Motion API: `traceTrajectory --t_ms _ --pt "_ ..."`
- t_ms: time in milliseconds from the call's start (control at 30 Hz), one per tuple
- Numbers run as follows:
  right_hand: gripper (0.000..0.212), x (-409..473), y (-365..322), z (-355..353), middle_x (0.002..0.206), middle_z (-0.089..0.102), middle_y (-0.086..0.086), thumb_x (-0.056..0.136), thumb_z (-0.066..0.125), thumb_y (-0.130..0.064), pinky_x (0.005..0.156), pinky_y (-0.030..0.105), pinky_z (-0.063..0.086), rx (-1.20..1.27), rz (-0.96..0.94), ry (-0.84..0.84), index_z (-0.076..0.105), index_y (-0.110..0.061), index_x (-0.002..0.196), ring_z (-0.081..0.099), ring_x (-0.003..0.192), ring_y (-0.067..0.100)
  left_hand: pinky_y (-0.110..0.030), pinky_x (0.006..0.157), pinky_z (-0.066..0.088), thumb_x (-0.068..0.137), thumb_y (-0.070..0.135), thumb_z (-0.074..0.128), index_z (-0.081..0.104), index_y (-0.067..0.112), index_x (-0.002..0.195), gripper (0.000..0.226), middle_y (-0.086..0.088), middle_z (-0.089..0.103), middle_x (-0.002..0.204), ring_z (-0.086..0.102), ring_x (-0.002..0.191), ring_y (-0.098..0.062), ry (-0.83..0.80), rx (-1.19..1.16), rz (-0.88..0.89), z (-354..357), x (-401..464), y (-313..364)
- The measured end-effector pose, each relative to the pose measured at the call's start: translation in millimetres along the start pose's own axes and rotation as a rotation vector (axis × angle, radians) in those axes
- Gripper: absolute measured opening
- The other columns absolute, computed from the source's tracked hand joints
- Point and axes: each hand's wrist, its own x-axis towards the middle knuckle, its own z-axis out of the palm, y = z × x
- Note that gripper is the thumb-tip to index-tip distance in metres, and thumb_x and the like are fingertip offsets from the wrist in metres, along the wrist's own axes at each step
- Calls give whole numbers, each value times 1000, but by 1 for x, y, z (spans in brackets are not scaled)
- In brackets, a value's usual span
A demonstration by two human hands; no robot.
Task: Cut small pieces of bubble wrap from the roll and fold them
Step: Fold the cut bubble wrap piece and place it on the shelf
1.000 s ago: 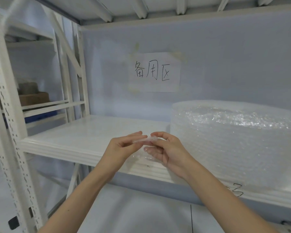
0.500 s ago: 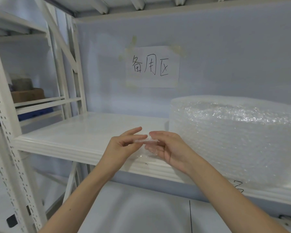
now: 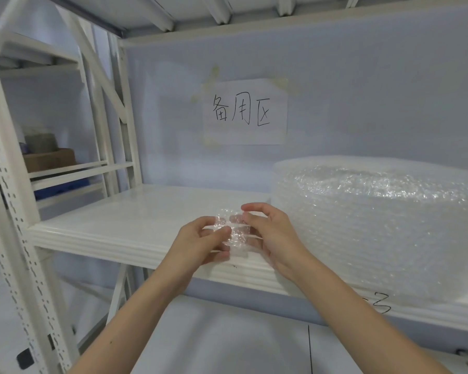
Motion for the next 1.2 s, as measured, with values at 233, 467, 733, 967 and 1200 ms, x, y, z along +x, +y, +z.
traceTrajectory --t_ms 233,467,733,967,1200 --pt "16 22 -1 14 85 74 15 81 69 -6 58 26 52 -274 -111 82 65 -9 96 57 59 18 -23 69 60 87 16 71 75 4 88 13 -4 70 75 64 64 -12 105 110 49 -25 12 9" --pt "6 71 12 34 79 71 -1 80 71 -18 55 10 43 -579 -197 110 70 -18 86 58 63 3 -18 61 42 86 26 70 78 14 89 15 5 71 81 53 65 -8 239 310 61 -56 38 15" --pt "6 109 34 52 70 62 -14 81 68 -21 74 31 53 -844 -223 16 73 -18 83 63 75 10 -26 62 48 84 21 66 70 26 94 12 1 73 74 60 70 -14 364 445 95 -83 61 0" --pt "11 110 34 63 87 73 -3 81 63 -22 79 37 54 -1118 -257 -87 72 -17 85 66 87 20 -26 57 44 83 17 62 68 21 83 7 -3 67 71 60 68 -17 469 562 178 -87 63 -11" --pt "16 110 43 66 88 71 -2 81 62 -31 75 32 38 -1432 -400 -74 69 -18 84 56 93 22 -41 81 51 78 23 60 62 22 77 3 10 60 72 59 76 -18 533 846 168 -82 69 -22"
